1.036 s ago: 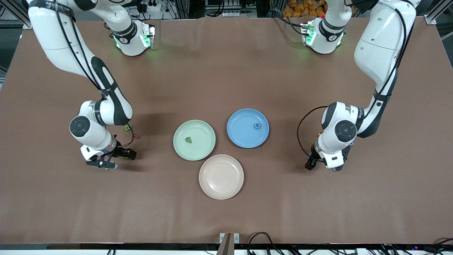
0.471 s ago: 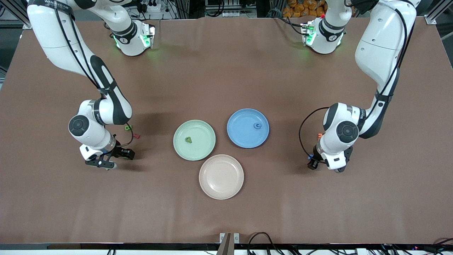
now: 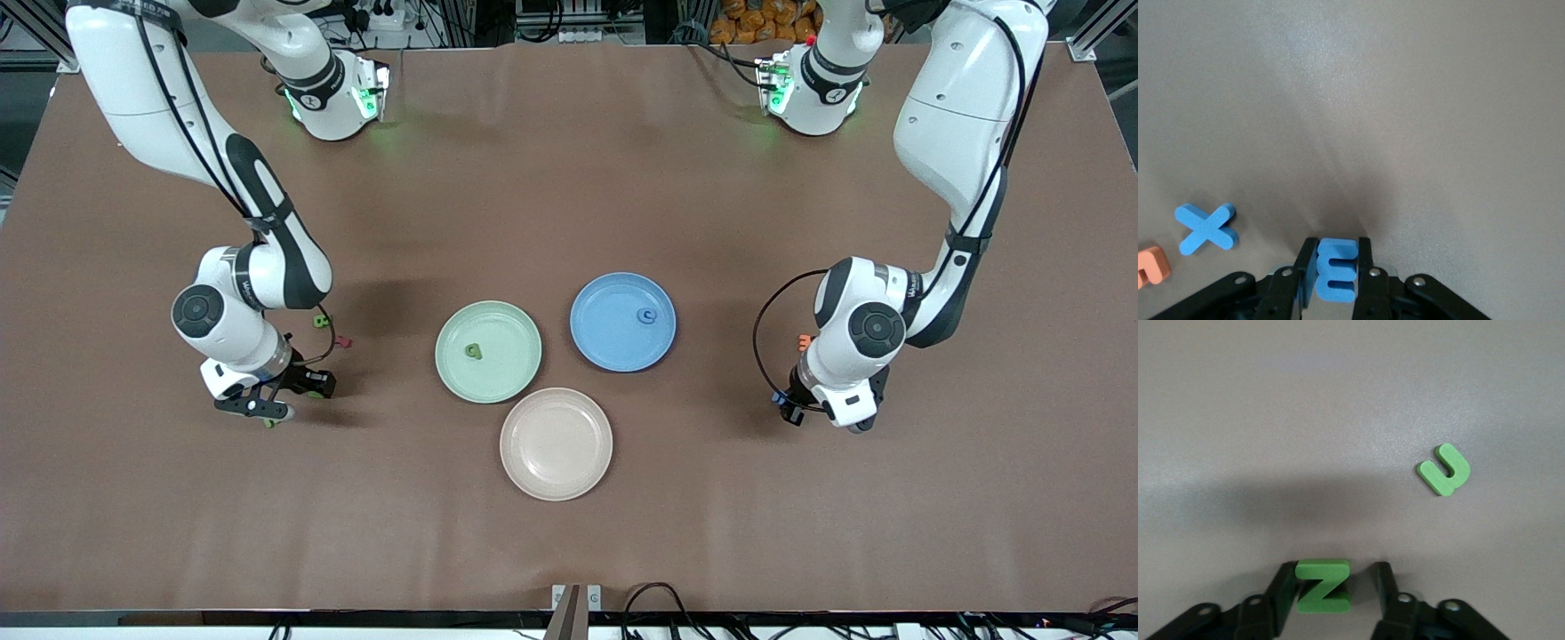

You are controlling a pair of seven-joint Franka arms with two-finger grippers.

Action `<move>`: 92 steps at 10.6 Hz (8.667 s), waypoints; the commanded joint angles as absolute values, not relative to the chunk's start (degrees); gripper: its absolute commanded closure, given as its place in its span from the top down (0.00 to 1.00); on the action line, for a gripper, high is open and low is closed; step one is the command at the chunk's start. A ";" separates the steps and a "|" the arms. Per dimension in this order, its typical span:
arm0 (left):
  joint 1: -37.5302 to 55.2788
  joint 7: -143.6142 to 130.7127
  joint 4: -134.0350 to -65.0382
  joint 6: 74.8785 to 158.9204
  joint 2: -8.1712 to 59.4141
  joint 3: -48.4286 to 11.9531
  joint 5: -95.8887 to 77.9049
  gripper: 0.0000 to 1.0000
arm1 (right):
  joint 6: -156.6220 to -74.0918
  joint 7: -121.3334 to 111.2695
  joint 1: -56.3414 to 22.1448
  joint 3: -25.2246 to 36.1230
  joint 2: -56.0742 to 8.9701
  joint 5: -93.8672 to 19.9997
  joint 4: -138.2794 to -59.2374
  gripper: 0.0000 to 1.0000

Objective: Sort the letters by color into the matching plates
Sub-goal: 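Grasp the blue E with the left gripper while the right gripper grasps Z, then drop the E on the blue plate while the right gripper drops Z, then return the left gripper to the blue e while the right gripper reaches the green u, then grasp the blue e with the left gripper while the right gripper grasps u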

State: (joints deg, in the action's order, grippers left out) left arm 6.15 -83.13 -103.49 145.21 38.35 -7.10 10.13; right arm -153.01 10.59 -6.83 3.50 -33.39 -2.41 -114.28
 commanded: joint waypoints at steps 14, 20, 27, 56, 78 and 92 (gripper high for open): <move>23.00 -85.15 -104.24 134.12 32.43 -6.86 3.79 0.00 | -145.11 10.02 -8.25 2.64 -27.95 -2.46 -114.35 0.24; 30.66 -92.01 -103.19 134.12 33.31 -6.59 -1.75 0.00 | -142.91 21.95 -19.14 2.64 -27.86 -3.16 -111.27 0.24; 33.23 -93.87 -98.88 134.30 36.12 -6.42 -3.34 1.00 | -139.66 37.25 -31.19 2.81 -30.49 -3.25 -105.48 0.25; 3.52 -22.53 -102.56 125.86 23.91 -6.24 -3.96 1.00 | -151.33 -40.34 -0.36 3.18 -34.27 4.90 -107.32 1.00; -2.73 -11.07 -126.03 151.87 25.31 3.34 4.83 1.00 | -156.18 -39.64 8.09 -4.13 -39.73 9.93 -106.26 1.00; -2.20 -10.99 -123.67 152.49 27.07 2.81 2.11 1.00 | -157.94 -38.59 7.82 -4.13 -41.40 9.14 -104.68 0.64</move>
